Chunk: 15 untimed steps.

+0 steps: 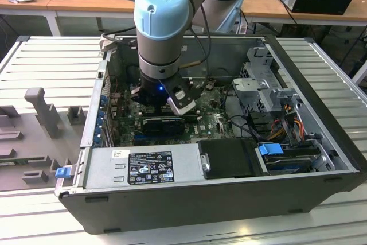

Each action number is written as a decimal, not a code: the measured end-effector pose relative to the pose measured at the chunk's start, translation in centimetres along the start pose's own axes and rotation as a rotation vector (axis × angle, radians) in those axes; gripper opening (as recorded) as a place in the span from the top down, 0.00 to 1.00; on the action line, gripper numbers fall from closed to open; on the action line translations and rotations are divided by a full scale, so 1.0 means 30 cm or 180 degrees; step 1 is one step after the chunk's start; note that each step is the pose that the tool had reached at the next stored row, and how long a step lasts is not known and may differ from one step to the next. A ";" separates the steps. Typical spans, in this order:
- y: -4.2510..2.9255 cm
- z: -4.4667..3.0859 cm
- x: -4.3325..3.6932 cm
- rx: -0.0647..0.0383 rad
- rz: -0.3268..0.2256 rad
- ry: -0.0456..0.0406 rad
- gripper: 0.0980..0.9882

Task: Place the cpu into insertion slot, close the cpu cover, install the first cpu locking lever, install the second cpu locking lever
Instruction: 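Install the second cpu locking lever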

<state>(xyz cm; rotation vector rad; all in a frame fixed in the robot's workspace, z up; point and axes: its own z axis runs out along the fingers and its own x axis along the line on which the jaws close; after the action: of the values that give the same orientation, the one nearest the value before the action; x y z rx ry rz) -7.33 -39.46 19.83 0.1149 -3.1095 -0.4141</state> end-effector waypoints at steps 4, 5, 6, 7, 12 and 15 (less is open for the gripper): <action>0.002 0.007 0.008 -0.0030 0.0000 -0.0002 0.99; 0.002 0.007 0.013 -0.0031 0.0000 -0.0002 0.99; 0.003 0.007 0.015 -0.0031 0.0000 -0.0002 0.99; 0.003 0.006 0.016 -0.0031 0.0000 -0.0001 0.99; 0.015 -0.039 0.016 -0.0032 0.0000 -0.0002 0.99; 0.021 -0.059 0.015 -0.0031 0.0000 -0.0002 0.99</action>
<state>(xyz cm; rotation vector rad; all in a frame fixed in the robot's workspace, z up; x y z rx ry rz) -7.81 -39.36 21.70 0.1147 -3.1076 -0.4295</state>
